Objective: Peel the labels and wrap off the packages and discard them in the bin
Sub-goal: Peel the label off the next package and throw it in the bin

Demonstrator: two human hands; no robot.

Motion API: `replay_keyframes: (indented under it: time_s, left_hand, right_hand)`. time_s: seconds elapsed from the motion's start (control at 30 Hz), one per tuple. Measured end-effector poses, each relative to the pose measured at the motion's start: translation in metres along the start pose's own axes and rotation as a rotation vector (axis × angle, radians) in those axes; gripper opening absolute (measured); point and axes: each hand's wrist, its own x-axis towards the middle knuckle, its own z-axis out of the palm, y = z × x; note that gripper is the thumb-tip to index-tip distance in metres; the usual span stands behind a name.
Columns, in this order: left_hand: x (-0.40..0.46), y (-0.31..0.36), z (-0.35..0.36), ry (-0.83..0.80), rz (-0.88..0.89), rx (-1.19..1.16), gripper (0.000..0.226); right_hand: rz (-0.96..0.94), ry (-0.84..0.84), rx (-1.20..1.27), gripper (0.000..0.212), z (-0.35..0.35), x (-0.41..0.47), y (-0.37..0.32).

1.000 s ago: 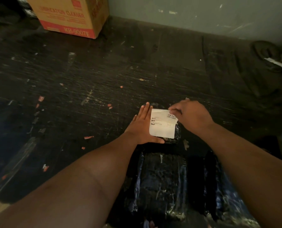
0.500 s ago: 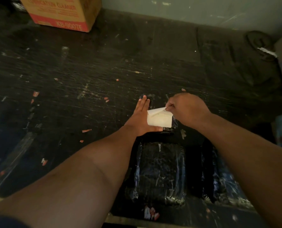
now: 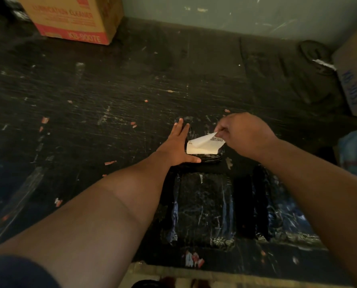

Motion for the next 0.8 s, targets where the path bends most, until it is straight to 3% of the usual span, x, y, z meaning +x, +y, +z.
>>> replay_keyframes:
  time_s: [0.17,0.43,0.63,0.8]
  left_hand:
    - [-0.006,-0.001,0.007,-0.004,0.062,0.091,0.119]
    - [-0.006,-0.001,0.002,-0.05,0.046,0.095,0.117]
    - [-0.012,0.01,-0.001,-0.051,0.039,-0.008,0.117]
    - [-0.007,0.009,0.001,-0.07,0.031,0.094,0.126]
  right_hand:
    - [-0.025,-0.014,-0.043,0.024,0.002,-0.005,-0.003]
    - [-0.036,-0.035,-0.11,0.025,-0.001,-0.014,-0.006]
    - [-0.013,0.182,-0.043,0.024,-0.021,-0.025,-0.008]
    - [-0.018,0.205,-0.018,0.024,-0.039,-0.028,0.0]
